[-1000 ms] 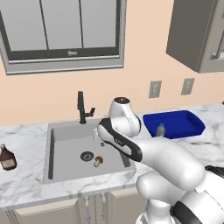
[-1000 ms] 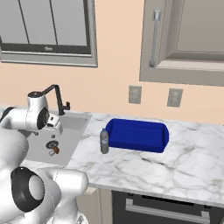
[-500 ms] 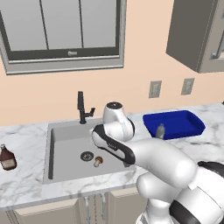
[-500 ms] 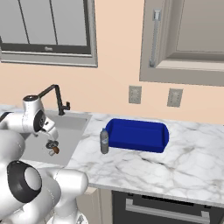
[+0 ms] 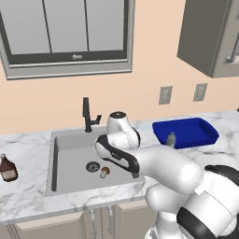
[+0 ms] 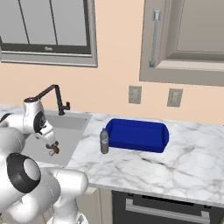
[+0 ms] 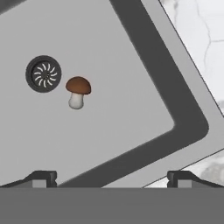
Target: Pick up all produce items and place them in the sink. Turn on the sink faucet to wash them. Then turn the sink off and put them in the tray.
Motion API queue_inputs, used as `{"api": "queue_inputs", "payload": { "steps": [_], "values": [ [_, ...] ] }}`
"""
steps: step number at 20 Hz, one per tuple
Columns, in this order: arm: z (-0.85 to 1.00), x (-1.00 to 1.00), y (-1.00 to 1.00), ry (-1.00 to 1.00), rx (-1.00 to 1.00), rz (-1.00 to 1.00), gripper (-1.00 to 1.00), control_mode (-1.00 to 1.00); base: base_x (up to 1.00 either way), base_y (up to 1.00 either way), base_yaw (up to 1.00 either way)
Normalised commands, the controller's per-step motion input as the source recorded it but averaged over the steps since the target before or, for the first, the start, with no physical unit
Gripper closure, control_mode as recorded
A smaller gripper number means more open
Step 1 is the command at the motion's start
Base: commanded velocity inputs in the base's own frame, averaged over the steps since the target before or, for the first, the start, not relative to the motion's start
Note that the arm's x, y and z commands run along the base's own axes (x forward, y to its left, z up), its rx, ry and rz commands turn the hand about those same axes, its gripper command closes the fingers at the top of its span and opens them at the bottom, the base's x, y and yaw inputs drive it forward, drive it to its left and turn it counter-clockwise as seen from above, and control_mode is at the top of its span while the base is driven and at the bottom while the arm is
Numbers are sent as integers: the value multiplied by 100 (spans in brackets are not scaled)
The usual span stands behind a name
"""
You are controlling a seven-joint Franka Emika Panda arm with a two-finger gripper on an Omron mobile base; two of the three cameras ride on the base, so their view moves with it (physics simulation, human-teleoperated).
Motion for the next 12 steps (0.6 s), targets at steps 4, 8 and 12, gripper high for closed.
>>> {"api": "queue_inputs", "payload": {
  "steps": [4, 8, 12],
  "values": [
    [-25, 0, 0, 6, 0, -14, -100, -100, 0, 0, 0],
    [-28, 3, 0, 5, 0, -11, -100, -100, 0, 0, 0],
    [-20, 17, 1, 4, 0, -9, -100, -100, 0, 0, 0]
  ]
}}
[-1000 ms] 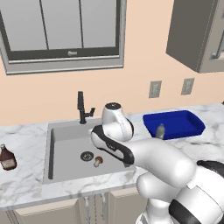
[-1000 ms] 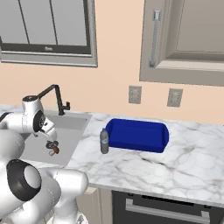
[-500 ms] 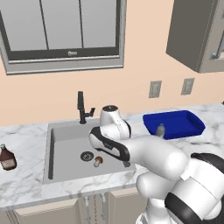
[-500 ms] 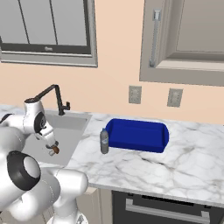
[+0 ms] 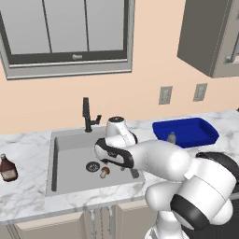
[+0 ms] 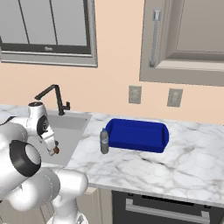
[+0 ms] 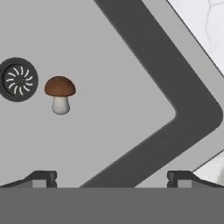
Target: Pick up all produce items and place them in the sink. Turn on the sink faucet to wash them. Then turn the sink off and put them in the tray.
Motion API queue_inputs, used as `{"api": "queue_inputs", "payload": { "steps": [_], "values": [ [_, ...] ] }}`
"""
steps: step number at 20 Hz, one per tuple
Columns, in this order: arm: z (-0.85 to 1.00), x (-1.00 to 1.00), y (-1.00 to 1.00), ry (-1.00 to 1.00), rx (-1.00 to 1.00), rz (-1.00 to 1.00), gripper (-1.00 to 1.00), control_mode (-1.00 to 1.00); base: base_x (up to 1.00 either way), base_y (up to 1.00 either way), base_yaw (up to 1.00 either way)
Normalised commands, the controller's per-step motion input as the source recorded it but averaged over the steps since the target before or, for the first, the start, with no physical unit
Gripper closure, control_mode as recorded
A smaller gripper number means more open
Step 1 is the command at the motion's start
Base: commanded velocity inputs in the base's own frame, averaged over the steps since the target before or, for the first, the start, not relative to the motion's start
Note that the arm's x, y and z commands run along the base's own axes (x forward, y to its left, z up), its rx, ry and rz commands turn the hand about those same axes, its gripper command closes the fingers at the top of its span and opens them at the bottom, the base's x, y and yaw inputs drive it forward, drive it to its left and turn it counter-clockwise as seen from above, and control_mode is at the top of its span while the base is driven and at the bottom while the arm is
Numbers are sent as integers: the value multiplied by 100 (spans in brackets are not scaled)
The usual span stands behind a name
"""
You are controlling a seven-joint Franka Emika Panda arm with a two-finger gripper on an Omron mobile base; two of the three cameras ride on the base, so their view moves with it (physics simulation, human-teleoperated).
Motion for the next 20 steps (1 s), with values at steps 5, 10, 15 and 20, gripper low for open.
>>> {"api": "queue_inputs", "payload": {
  "steps": [5, 10, 15, 20],
  "values": [
    [-11, 27, 1, 8, -1, -7, -100, -100, 0, 0, 0],
    [-11, 16, 0, 5, 0, -4, -100, -100, 0, 0, 0],
    [-13, 5, 1, 2, 0, -2, -100, -100, 0, 0, 0],
    [-18, 0, 6, 0, -2, 0, -100, -100, 0, 0, 0]
  ]
}}
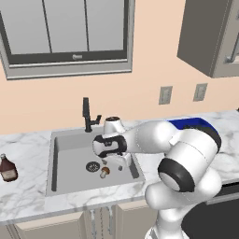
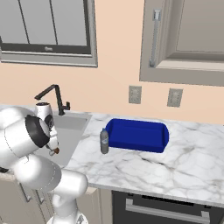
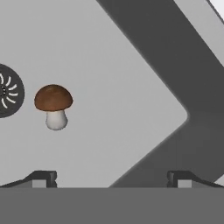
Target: Pick up all produce items and place them in the sink. Turn on the sink faucet to wash them. Then turn the sink off and put them in the tray.
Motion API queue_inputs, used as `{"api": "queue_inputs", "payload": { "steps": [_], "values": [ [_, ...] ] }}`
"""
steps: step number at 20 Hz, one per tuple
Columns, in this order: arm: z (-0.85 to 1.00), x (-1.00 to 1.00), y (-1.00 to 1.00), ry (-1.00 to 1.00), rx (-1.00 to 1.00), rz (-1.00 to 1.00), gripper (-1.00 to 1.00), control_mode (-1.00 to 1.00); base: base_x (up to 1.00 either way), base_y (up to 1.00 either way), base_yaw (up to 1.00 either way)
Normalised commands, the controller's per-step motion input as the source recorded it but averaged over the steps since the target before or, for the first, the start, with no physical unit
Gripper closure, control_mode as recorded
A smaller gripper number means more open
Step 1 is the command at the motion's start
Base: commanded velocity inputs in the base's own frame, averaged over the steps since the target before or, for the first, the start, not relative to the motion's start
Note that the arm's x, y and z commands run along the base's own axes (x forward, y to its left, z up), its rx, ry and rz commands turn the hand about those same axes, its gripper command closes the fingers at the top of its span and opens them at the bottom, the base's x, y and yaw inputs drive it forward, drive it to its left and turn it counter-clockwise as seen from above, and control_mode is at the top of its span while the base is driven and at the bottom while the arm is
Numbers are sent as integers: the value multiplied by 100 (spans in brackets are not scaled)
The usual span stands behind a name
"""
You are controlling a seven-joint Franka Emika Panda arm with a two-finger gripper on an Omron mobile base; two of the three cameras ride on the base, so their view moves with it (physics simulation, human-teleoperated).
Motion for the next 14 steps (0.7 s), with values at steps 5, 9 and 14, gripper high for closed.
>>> {"api": "queue_inputs", "payload": {
  "steps": [5, 9, 14],
  "values": [
    [-16, 1, 7, 0, -2, 0, -100, -100, 0, 0, 0],
    [-19, 3, 3, 0, -1, 0, -100, -100, 0, 0, 0],
    [-19, 5, 2, 0, -1, 0, -100, -100, 0, 0, 0]
  ]
}}
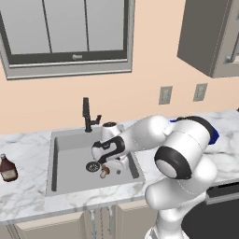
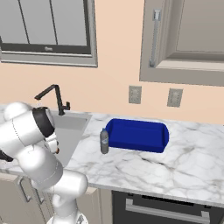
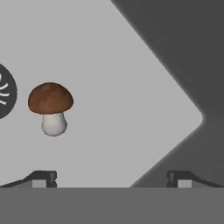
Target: Pick up all produce items and place them in the sink. Turn on the sink faucet to wash them. Then turn the sink off and put them in the tray.
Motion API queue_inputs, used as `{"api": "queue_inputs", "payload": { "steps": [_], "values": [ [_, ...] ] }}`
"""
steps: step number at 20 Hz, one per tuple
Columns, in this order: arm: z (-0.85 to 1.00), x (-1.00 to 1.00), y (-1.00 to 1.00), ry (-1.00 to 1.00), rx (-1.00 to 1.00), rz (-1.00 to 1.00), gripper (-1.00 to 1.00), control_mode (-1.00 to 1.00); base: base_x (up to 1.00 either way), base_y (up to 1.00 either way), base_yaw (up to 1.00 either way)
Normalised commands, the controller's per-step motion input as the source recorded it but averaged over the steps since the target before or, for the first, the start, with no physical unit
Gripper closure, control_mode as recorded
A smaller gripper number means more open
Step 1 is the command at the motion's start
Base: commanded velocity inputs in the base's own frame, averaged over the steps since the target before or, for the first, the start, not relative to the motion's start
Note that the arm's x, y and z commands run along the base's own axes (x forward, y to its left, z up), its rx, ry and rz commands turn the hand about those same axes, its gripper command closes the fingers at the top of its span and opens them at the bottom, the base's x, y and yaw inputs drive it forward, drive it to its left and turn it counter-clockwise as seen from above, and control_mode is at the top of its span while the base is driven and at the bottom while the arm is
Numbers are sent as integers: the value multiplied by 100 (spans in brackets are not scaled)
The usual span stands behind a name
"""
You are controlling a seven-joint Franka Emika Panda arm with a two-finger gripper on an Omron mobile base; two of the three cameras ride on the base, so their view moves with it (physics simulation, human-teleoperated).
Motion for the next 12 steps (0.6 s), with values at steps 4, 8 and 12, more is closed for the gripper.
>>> {"api": "queue_inputs", "payload": {
  "steps": [4, 8, 12],
  "values": [
    [-18, 6, 2, 0, -1, 0, -100, -100, 0, 0, 0],
    [-15, 8, 1, 0, 0, 0, -100, -100, 0, 0, 0],
    [-13, 11, 3, 0, 0, 0, -100, -100, 0, 0, 0]
  ]
}}
